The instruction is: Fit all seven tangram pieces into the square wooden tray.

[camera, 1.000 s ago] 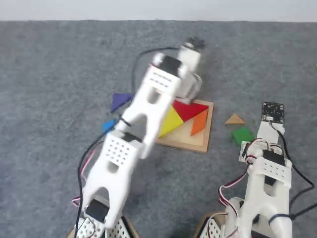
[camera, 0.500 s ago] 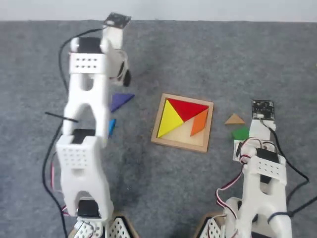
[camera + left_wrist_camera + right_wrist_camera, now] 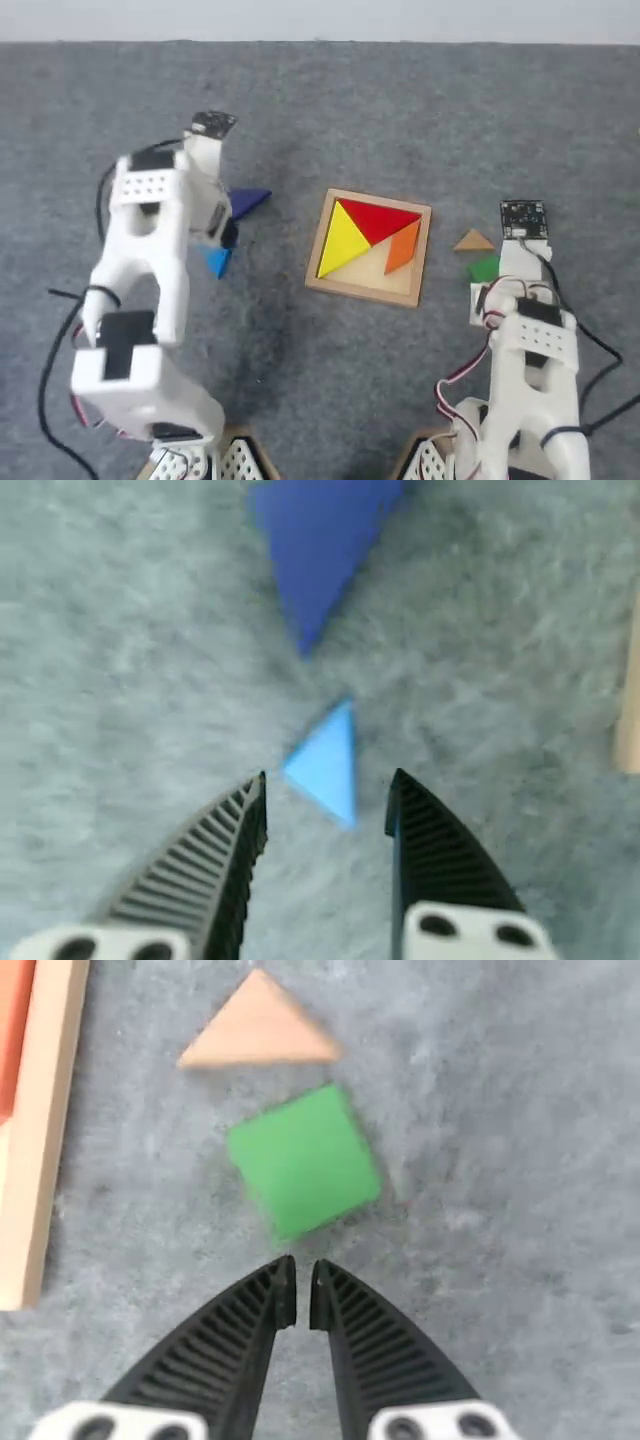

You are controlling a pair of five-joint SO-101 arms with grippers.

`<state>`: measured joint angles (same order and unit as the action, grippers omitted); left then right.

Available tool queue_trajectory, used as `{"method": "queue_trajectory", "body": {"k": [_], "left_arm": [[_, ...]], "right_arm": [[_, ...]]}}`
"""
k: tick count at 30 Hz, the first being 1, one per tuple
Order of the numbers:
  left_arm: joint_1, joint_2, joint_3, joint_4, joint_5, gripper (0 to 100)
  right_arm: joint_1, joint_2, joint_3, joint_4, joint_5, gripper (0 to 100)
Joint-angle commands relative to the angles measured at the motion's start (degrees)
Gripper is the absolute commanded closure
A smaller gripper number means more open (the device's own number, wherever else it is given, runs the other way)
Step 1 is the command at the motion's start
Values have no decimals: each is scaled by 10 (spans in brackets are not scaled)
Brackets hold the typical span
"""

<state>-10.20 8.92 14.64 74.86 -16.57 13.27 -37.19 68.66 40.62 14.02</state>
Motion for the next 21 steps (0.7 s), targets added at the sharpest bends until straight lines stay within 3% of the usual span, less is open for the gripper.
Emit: {"method": "queue_trajectory", "body": {"k": [1,5,13,21], "left_arm": [[46,-79,74,-74,75,809],[51,-98,124,-119,95,808],[-9,-98,127,-156,122,808],[-14,-96,127,-156,120,808]], "right_arm": [[12,13,-152,107,20,946],[-17,84,-256,151,31,913],[-53,284,-386,153,40,907],[-104,446,-520,174,179,906]]}}
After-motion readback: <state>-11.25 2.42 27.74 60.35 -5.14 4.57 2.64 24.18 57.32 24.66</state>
